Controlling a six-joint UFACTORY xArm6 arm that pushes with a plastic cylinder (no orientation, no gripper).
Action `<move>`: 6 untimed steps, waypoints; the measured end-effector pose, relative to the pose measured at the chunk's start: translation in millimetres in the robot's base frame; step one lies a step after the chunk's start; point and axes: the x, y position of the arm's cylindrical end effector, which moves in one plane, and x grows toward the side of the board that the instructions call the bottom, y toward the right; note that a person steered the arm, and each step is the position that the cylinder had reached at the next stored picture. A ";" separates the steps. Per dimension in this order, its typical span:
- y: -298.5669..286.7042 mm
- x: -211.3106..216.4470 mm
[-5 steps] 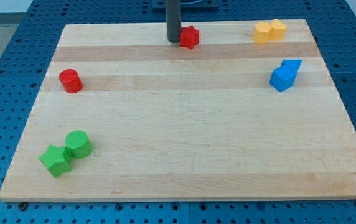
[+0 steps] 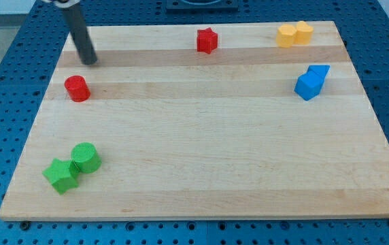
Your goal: Slide the red circle parallel to the green circle
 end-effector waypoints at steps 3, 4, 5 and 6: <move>-48.5 72.6; -45.5 89.1; -26.7 90.1; 9.3 87.1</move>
